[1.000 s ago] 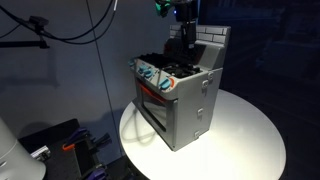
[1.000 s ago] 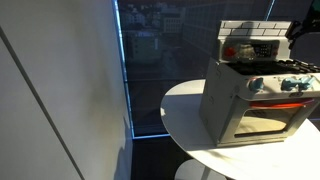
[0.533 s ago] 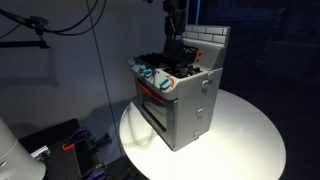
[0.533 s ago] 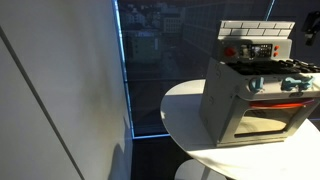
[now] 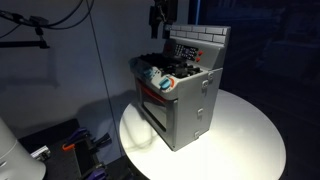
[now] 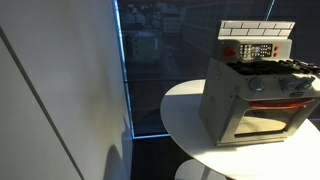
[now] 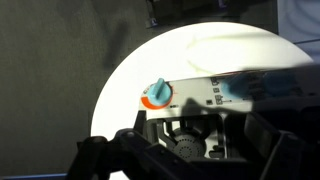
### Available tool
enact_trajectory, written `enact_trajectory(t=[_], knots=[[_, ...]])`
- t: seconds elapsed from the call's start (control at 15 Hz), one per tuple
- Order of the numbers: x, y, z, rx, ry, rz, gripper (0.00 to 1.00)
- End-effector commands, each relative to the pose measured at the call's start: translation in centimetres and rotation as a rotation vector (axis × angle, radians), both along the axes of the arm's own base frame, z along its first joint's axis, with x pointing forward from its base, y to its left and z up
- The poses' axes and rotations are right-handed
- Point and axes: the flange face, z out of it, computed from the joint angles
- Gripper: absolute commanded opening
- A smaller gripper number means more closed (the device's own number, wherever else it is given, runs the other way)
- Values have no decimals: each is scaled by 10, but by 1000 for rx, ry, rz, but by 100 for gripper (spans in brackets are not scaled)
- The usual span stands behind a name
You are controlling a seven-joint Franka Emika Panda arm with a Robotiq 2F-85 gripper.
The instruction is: Press the top button on the right.
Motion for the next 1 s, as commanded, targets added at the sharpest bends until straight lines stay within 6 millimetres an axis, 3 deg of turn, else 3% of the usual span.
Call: enact_trajectory(t=[0.0,0.6,0.8,0.87,0.93], knots=[[-32,6,16,7,-31,77,100],[-85,22,37,3,-101,91,100],[-93,21,35,6,-113,86,100],[-83,22,36,6,-90,86,100],[-86,22,35,6,-92,86,100]])
